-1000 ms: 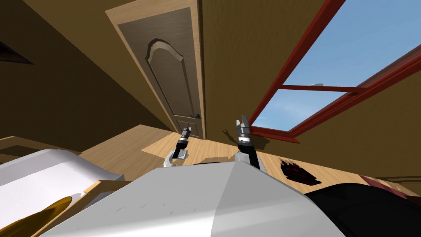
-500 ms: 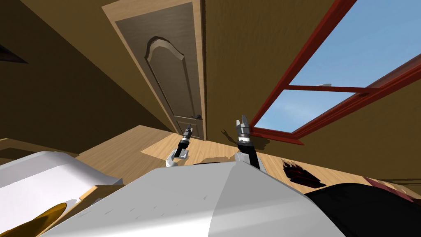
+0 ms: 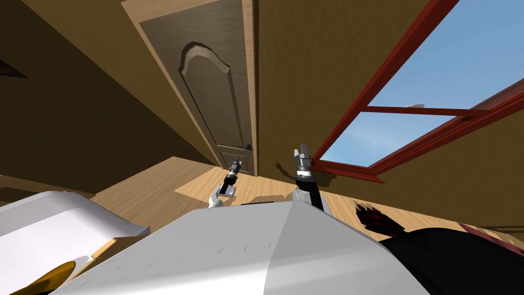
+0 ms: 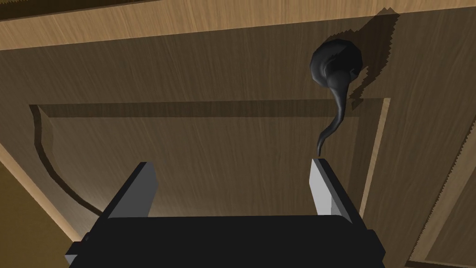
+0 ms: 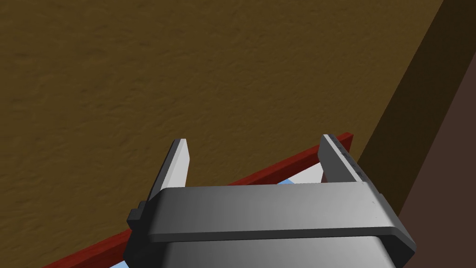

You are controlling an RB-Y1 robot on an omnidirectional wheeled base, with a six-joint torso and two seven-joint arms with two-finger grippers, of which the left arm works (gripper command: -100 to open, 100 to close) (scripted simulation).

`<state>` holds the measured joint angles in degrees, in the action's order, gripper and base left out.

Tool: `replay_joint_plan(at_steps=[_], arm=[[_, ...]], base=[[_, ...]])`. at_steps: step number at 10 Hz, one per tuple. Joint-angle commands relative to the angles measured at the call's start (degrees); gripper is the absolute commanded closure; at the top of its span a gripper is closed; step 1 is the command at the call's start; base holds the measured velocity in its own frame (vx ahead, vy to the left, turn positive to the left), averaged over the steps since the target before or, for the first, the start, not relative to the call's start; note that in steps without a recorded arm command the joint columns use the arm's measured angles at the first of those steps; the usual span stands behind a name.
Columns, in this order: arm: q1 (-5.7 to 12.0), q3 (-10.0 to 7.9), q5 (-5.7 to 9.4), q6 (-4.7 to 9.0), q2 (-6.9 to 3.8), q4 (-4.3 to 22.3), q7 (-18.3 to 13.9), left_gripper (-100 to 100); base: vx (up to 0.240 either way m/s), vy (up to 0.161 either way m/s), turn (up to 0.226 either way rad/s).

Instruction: Push the door open

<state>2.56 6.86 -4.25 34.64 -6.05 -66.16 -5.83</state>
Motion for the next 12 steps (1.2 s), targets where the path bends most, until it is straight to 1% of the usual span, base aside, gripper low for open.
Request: replay_joint_plan(at_steps=[1, 3, 6, 9, 12], arm=[[1.69, 0.42, 0.14, 0.39, -0.21, 2.9, -0.2, -100], [3.59, 0.93, 0.28, 0.88, -0.38, 7.2, -0.3, -100], [6.27, 1.66, 0.47, 1.56, -0.6, 12.6, -0.5, -100], [8.58, 2.29, 0.65, 2.15, -0.76, 17.3, -0.7, -100], [10.51, 2.81, 0.79, 2.65, -0.87, 21.2, -0.8, -100]], base=[[0.095, 0.075, -0.003], [0.092, 0.071, -0.007], [0.103, 0.065, -0.003], [0.101, 0.042, -0.003], [0.082, 0.043, -0.003]])
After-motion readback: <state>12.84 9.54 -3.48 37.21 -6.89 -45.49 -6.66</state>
